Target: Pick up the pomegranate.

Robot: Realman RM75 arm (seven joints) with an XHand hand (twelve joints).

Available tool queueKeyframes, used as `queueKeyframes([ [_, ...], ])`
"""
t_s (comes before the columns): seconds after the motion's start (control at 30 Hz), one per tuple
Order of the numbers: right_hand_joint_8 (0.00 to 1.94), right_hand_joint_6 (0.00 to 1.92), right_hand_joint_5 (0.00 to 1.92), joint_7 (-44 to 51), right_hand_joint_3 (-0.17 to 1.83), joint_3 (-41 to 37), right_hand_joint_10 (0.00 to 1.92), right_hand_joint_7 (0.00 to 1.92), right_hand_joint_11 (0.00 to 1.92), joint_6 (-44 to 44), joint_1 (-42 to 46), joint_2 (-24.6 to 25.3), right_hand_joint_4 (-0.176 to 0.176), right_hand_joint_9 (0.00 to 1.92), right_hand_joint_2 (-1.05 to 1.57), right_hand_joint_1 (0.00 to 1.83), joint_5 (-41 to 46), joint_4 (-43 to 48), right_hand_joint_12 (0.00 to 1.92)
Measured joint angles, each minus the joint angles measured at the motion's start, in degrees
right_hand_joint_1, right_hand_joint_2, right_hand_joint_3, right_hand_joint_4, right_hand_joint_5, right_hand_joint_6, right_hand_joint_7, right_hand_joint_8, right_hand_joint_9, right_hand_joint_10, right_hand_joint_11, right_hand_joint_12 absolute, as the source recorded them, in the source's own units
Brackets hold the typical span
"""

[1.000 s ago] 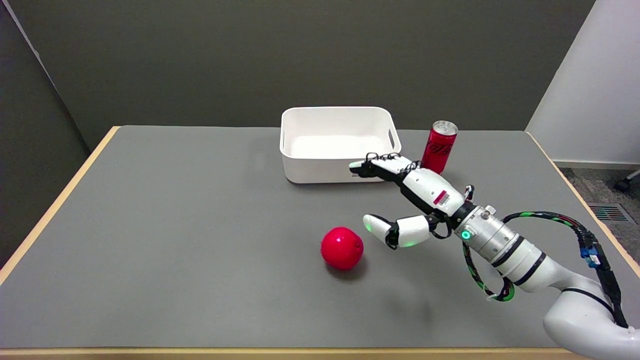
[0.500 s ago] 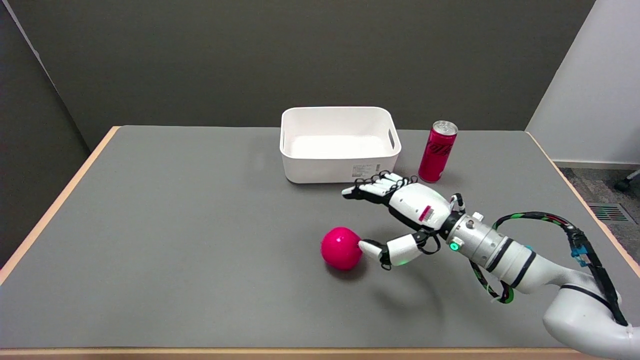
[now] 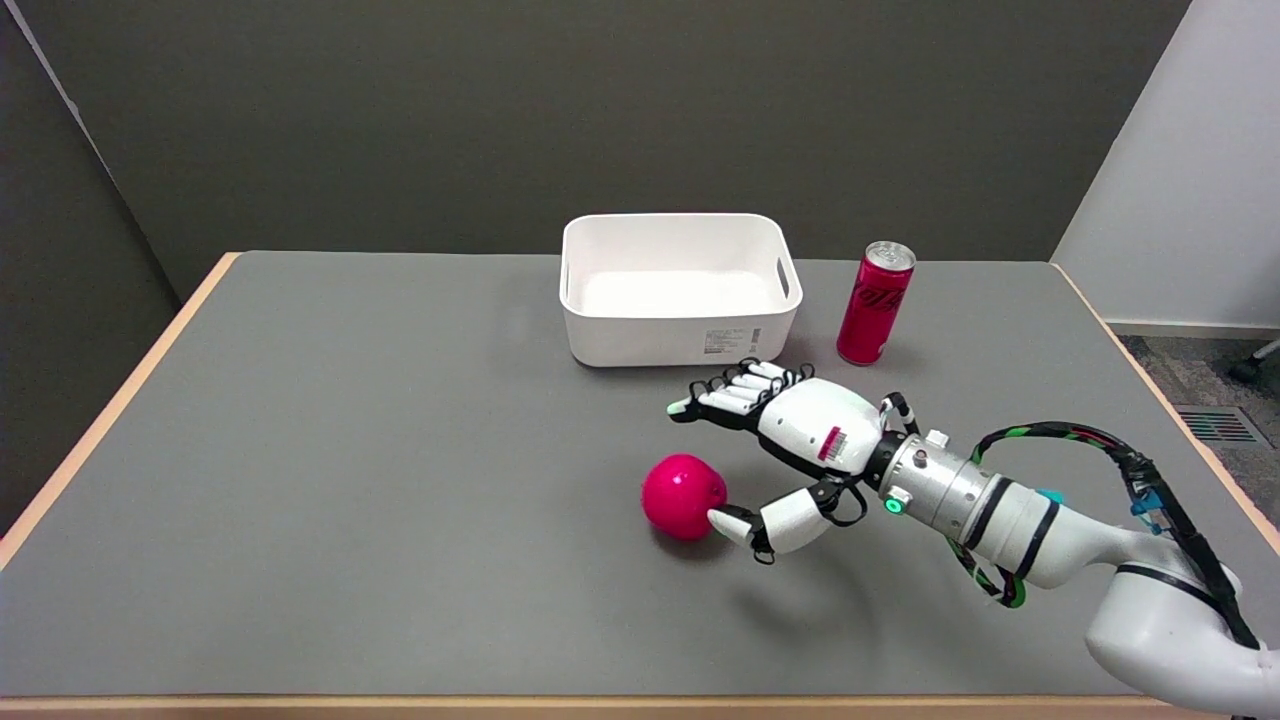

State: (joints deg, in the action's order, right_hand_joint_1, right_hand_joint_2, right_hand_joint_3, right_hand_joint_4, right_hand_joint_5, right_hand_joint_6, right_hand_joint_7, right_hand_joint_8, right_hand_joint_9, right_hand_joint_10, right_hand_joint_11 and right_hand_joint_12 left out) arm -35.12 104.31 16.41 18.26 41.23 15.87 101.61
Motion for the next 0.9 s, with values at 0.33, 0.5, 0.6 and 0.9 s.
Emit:
queueKeyframes([
  [0.33, 0.34, 0.37, 0.17, 0.11, 0.89, 1.65, 0.69, 0.28, 0.03, -1.03, -2.17, 0.19, 0.054, 0.17, 0.60, 0.53, -3.07, 0.42, 1.18],
  [0.5, 0.35, 0.39, 0.16, 0.07, 0.93, 3.62, 0.69, 0.27, 0.02, -1.17, -4.62, 0.84, 0.054, 0.17, 0.58, 0.53, -4.56, -0.48, 1.19],
  [0.6, 0.35, 0.39, 0.16, 0.04, 0.93, 4.59, 0.69, 0.27, 0.02, -1.18, -5.79, 1.28, 0.054, 0.17, 0.58, 0.53, -5.15, -1.09, 1.19],
  [0.9, 0.34, 0.38, 0.15, -0.01, 0.93, 7.01, 0.69, 0.27, 0.02, -1.41, -7.98, 2.74, 0.054, 0.17, 0.58, 0.53, -6.20, -3.48, 1.19],
])
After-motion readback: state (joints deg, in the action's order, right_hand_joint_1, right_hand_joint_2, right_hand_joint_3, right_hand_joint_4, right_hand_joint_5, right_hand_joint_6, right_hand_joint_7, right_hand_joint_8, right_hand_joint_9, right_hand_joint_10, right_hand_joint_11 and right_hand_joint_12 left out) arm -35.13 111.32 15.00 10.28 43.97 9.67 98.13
